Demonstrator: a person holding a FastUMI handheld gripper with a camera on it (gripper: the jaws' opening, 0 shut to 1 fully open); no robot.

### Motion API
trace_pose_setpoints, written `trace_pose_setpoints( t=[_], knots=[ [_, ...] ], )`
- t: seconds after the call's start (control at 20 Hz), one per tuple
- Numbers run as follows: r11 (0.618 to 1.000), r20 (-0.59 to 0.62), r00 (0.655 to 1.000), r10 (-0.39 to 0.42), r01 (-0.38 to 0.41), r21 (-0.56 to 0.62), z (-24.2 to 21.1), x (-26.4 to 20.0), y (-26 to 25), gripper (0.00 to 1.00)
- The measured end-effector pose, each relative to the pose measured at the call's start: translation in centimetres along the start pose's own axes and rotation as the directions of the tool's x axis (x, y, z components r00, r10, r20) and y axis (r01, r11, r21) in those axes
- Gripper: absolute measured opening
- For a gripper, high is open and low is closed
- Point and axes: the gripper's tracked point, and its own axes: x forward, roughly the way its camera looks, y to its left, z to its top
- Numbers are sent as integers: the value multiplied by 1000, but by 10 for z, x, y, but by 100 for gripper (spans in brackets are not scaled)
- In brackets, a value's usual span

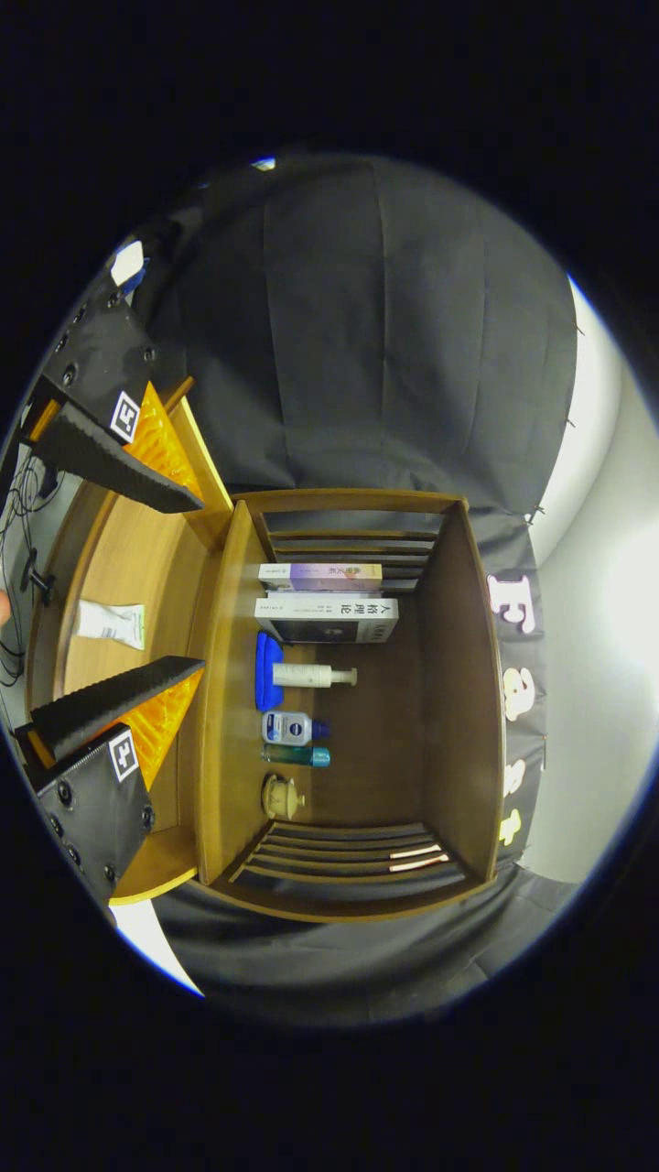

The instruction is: Pull open the drawer, take out the items inside it, and place them on the countertop above the cabinet.

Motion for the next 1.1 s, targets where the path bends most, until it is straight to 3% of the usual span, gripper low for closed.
trace_pose_setpoints(
  t=[0.2, 0.45, 0.85, 1.1],
  knots=[
    [998, -95, 994, 55, -56, -9, 8, 27, -8, 98],
    [993, -261, 958, 118, -118, 16, -9, 60, -15, 98],
    [981, -520, 837, 171, -192, 15, -53, 101, -19, 97],
    [982, -623, 766, 161, -186, 25, -85, 111, -22, 97]
  ],
)
